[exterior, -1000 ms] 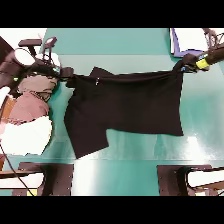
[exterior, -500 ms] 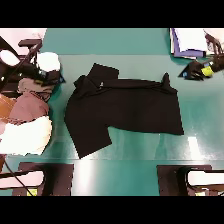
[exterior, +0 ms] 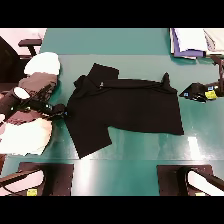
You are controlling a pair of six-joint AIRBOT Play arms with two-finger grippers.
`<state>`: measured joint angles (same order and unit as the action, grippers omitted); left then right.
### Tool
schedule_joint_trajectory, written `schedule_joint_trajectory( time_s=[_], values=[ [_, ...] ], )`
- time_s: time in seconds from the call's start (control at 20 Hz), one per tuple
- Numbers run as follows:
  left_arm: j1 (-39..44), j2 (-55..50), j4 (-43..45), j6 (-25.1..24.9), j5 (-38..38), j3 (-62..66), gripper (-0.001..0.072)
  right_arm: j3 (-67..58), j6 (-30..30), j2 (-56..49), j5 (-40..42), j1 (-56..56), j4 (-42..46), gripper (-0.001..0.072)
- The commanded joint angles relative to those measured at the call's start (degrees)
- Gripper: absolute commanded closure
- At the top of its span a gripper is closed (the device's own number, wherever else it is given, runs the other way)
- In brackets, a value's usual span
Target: Fold the shirts.
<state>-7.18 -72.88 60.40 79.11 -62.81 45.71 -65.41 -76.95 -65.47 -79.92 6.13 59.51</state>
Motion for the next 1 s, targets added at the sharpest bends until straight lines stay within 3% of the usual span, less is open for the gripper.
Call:
schedule_joint_trajectory(
  time_s=[0.0,0.15,0.4,0.45,0.5,0.6,0.65,0.75,0.9,0.95],
  values=[
    [3.72,0.02,-0.48,-0.09,3.06,-4.35,0.015,3.13,0.02,3.54,0.52,0.13,0.04,0.0266],
    [5.53,0.59,-0.9,-0.04,2.99,-3.67,0.0666,5.99,0.02,5.9,-0.26,2.43,0.26,0.0265],
    [5.53,6.29,-1.01,0.15,2.19,0.02,0.0681,21.38,-0.11,9.73,-1.03,19.04,0.7,0.0261],
    [5.53,7.37,-1.01,0.13,1.95,0.63,0.0681,24.41,-0.04,9.49,-0.96,22.64,0.7,0.0235],
    [5.53,7.93,-1.05,0.13,1.97,0.83,0.0681,27.19,0.07,8.72,-0.98,25.88,0.61,0.0164],
    [5.53,8.17,-1.07,0.13,1.95,0.9,0.0681,30.93,0.09,5.88,-0.85,29.51,0.48,0.0164],
    [5.53,8.17,-1.07,0.15,1.92,0.9,0.068,32.22,0.09,3.98,-0.31,29.64,0.5,0.017],
    [5.53,8.17,-1.09,0.15,1.95,0.9,0.0681,33.24,0.09,0.28,2.05,27.26,0.2,0.0265],
    [5.53,8.17,-1.09,0.15,1.95,0.9,0.0681,32.02,0.04,-3.89,7.37,20.28,-3.58,0.0276],
    [5.53,8.17,-1.07,0.17,1.92,0.9,0.068,30.88,0.04,-5.09,8.9,17.68,-4.39,0.0322]
  ],
)
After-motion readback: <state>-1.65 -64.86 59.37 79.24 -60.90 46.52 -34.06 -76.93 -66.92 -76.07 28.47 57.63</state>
